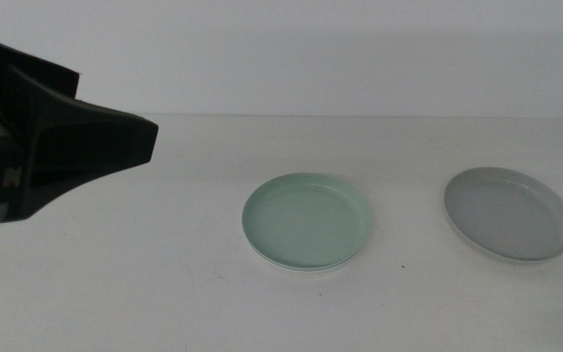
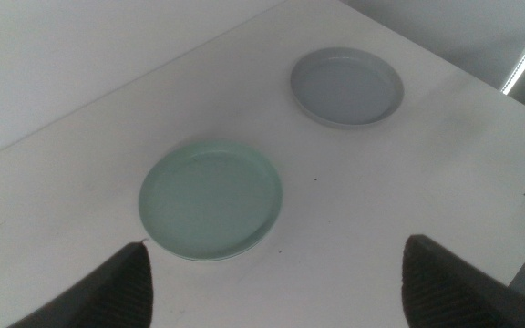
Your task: Stack the three bowls on top of each other.
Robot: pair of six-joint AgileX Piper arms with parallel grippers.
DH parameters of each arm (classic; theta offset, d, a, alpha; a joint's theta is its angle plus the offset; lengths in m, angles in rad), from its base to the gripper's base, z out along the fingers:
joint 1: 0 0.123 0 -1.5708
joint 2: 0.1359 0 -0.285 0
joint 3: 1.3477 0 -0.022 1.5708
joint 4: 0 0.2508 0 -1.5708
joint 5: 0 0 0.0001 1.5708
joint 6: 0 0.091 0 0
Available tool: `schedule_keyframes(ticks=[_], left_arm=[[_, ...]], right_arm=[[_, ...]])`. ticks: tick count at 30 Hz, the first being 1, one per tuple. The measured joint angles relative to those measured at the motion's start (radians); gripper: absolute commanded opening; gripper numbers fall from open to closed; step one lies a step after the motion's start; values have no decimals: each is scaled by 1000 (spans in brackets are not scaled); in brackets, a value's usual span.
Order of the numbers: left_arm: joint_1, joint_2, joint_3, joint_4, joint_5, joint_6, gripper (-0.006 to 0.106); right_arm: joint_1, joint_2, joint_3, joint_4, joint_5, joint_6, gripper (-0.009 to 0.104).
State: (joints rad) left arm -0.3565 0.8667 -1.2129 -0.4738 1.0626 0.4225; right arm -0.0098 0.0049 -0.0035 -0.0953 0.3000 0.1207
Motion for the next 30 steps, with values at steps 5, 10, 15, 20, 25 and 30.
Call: schedule_keyframes(ticks=[5,10,15,20,25,30], left_arm=[[0,0,0,0,0,0,94],[0,0,0,4,0,0,94],[0,0,0,6,0,0,94],[0,0,0,8,0,0,94],[0,0,0,10,0,0,94],[0,0,0,10,0,0,94]], right_arm=[[0,0,0,-57,-15,-21,87],[0,0,0,-73,-31,-19,87],[0,0,0,-58,-88,-7,87],[0,64,-52,-23,-93,18,87],[0,296,-244,106,5,25,87],[0,514,-511,240,390,-1,87]])
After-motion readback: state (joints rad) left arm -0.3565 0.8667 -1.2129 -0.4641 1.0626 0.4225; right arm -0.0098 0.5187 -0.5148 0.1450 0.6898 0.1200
